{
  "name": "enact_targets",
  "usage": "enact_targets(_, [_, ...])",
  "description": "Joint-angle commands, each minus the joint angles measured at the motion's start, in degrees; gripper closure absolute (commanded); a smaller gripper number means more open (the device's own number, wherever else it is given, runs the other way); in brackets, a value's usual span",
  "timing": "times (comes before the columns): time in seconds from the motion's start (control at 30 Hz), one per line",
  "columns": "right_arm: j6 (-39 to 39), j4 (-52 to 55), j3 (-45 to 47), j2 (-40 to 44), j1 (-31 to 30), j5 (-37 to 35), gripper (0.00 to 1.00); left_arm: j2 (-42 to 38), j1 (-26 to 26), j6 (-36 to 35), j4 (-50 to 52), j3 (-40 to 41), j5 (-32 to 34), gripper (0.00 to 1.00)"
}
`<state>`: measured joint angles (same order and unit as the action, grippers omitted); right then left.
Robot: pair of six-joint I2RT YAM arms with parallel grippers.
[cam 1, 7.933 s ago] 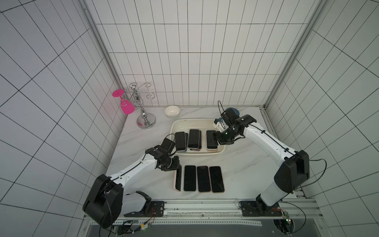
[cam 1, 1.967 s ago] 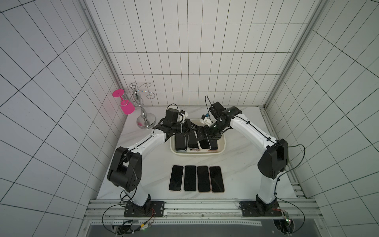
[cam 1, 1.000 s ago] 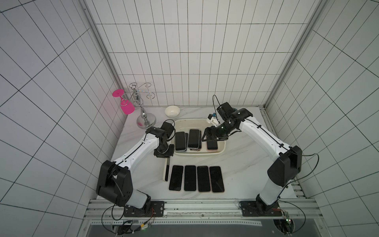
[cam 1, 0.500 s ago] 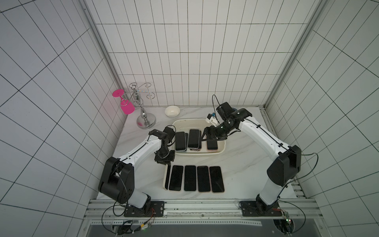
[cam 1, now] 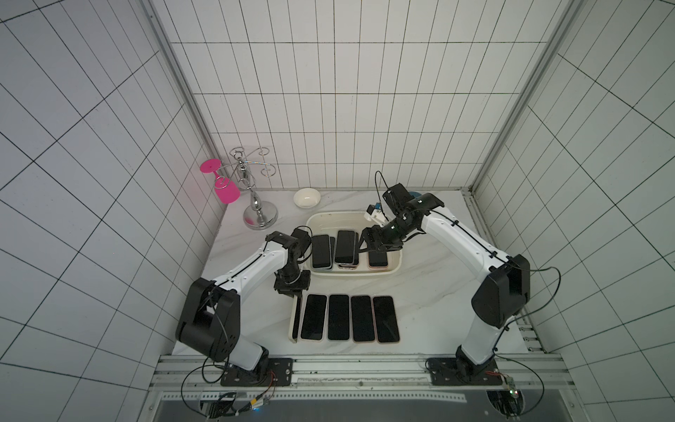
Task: Take the phone out of the storage box
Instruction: Place the phone at the center of the board.
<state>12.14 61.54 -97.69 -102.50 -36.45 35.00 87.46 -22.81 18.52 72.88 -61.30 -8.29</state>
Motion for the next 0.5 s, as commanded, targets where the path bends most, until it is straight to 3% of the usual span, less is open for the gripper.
enact_targets(0.0, [-1.41, 1.35, -1.19, -0.54, -0.47, 0.68, 0.07, 1.52, 0.04, 0.01, 0.33, -0.84, -0.85, 0.85])
enact_targets(0.47, [-2.59, 1.13, 1.0, -0.07, -0.47, 1.03, 0.07, 2.95, 1.1, 0.02, 0.33, -0.67, -0.58, 0.76])
